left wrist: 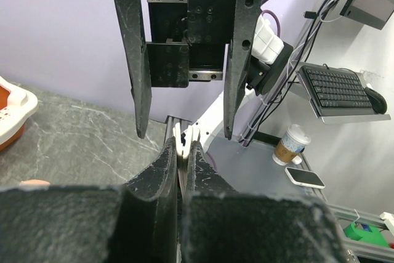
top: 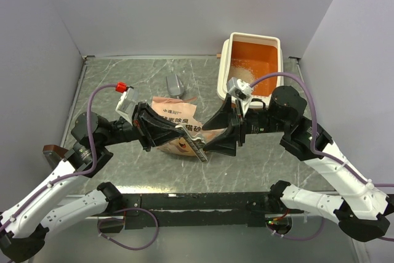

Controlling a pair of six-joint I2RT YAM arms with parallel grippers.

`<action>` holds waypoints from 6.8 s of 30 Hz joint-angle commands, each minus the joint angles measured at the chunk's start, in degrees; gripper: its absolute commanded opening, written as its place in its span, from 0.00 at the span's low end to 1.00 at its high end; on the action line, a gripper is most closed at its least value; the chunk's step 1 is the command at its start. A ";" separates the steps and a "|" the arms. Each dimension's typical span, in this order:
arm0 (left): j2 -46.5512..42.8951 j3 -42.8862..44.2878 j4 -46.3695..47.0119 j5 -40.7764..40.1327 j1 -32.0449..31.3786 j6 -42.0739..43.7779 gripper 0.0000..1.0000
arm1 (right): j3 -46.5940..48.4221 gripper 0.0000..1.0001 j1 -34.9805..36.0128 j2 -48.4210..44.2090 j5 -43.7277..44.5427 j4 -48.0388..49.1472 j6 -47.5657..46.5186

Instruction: Fill the litter box with clean litter

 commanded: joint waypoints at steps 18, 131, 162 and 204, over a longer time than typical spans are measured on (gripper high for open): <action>-1.88 2.25 0.23 -2.72 0.11 1.47 0.85 | -0.22 0.00 3.22 1.73 5.34 2.02 -1.20; 3.03 -12.34 -28.51 -17.22 4.33 48.94 0.01 | -17.71 0.00 -5.84 7.96 0.77 15.21 -33.89; 1.01 -11.73 -28.08 -22.23 4.42 47.00 0.01 | 2.42 0.00 5.24 26.24 24.15 -21.89 -50.15; 2.24 -11.38 -27.73 -23.29 4.50 46.92 0.01 | -3.47 0.99 11.83 31.96 20.72 -8.79 -43.03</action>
